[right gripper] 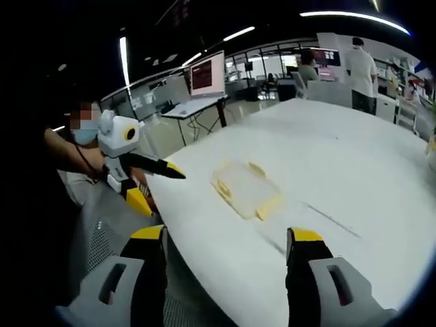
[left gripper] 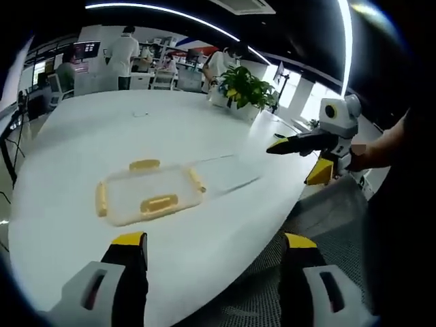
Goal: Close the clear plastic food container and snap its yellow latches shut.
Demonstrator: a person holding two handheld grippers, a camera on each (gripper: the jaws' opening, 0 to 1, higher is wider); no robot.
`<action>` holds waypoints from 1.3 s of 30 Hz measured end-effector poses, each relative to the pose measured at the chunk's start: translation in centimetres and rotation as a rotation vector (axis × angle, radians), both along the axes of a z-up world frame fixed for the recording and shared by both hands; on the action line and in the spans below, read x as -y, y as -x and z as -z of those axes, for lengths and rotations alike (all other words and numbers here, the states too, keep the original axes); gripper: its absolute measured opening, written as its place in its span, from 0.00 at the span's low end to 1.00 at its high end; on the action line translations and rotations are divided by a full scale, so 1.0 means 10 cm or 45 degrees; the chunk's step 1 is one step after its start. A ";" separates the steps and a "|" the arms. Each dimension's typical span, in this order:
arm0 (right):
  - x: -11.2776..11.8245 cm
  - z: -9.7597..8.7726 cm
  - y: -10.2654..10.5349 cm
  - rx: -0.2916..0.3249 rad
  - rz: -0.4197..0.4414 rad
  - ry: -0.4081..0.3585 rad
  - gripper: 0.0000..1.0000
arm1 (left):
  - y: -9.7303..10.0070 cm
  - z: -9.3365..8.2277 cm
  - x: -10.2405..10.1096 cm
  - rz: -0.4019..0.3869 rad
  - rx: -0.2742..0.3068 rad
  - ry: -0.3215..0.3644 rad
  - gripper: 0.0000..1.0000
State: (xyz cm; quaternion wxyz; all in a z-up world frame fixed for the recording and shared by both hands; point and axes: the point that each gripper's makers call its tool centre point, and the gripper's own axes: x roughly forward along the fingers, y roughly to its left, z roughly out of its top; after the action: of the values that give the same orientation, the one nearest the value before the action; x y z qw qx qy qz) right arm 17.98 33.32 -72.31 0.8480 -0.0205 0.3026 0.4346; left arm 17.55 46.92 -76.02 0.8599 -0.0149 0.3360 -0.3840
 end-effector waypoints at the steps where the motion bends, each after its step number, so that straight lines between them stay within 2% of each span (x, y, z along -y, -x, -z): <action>1: -0.02 0.00 -0.02 0.002 -0.008 0.003 0.69 | -0.03 0.00 -0.02 0.002 -0.001 -0.003 0.77; 6: -0.06 0.03 -0.12 0.031 -0.045 0.054 0.68 | -0.09 0.05 -0.10 0.006 -0.044 -0.001 0.74; 10: -0.08 0.03 -0.18 0.124 -0.137 0.162 0.64 | -0.15 0.04 -0.16 0.009 -0.039 -0.010 0.72; 22: -0.21 0.08 -0.34 0.107 -0.130 0.161 0.63 | -0.37 0.09 -0.39 0.065 -0.037 -0.095 0.71; 32: -0.22 0.19 -0.44 0.079 -0.149 0.201 0.62 | -0.48 0.13 -0.48 0.153 -0.017 -0.169 0.69; 36: -0.23 0.21 -0.50 0.074 -0.153 0.211 0.62 | -0.50 0.19 -0.52 0.235 -0.025 -0.229 0.69; 39: -0.24 0.23 -0.53 0.068 -0.163 0.224 0.61 | -0.56 0.20 -0.57 0.253 -0.016 -0.261 0.69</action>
State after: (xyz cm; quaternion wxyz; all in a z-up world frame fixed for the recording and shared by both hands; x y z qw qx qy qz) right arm 23.29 35.74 -74.59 0.8212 -0.1258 0.3149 0.4590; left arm 23.17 52.64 -77.99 0.8124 0.1040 0.3788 -0.4308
